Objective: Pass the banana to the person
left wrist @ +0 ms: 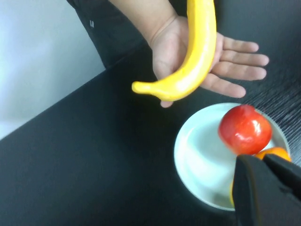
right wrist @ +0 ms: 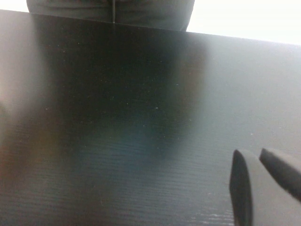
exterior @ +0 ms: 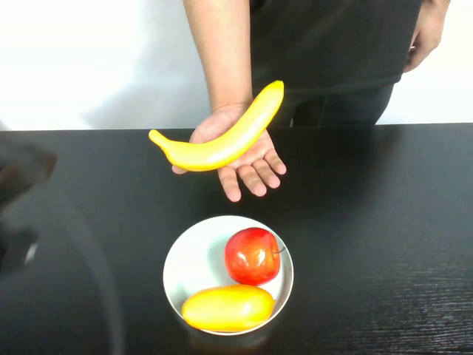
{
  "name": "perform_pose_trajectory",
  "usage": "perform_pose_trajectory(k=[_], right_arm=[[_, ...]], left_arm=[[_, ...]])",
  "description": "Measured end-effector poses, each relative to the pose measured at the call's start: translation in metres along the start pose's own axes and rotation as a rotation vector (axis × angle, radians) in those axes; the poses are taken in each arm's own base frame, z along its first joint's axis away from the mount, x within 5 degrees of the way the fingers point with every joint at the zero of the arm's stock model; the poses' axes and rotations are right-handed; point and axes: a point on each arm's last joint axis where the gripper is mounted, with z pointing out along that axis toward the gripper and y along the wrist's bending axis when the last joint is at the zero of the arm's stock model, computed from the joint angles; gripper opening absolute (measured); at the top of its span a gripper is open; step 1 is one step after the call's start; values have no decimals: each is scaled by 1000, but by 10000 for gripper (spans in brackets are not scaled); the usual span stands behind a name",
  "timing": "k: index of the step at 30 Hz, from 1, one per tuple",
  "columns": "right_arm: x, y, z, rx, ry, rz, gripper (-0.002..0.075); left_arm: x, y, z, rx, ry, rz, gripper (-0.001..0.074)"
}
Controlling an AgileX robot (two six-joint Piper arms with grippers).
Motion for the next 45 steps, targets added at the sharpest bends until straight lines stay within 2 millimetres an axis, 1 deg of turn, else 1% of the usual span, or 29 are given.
perform_pose_trajectory(k=[3,4,7,12,14,17,20,22,26,29,31,32,35,37,38,41,45], right_arm=[[0,0,0,0,0,0,-7],[0,0,0,0,0,0,-7],[0,0,0,0,0,0,-7],[0,0,0,0,0,0,-8],[0,0,0,0,0,0,-8],[0,0,0,0,0,0,-8],[0,0,0,0,0,0,-8],[0,0,0,0,0,0,-8],[0,0,0,0,0,-1,-7],[0,0,0,0,0,-1,-7],[0,0,0,0,0,-1,-8],[-4,-1,-1,16,-63,-12,-7],[-4,-1,-1,16,-63,-12,-7],[-4,-1,-1,16,-63,-12,-7],[0,0,0,0,0,-1,-7],[0,0,0,0,0,-1,-7],[0,0,0,0,0,-1,-8]], left_arm=[[34,-7,-1,0,-61,-61,-1],[43,-9,-3,-2,-89,-72,-1],[71,-14,0,-4,-96,-92,-2],[94,-17,4,-31,-120,-138,-2],[101,-17,4,-51,-176,-146,-2],[113,-19,8,-84,-311,-130,-2],[132,-24,12,-117,-483,-64,-2],[145,-28,11,-130,-564,-51,-2],[176,-31,13,-232,-629,-93,-2],[193,-32,17,-342,-669,-145,-3],[203,-32,23,-400,-683,-199,-3],[209,-31,28,-426,-682,-234,-3],[226,-30,42,-496,-669,-316,-3],[231,-28,45,-535,-659,-348,-3],[232,-28,45,-545,-650,-362,-3],[237,-28,49,-541,-594,-394,-3],[249,-31,57,-510,-437,-438,-3]])
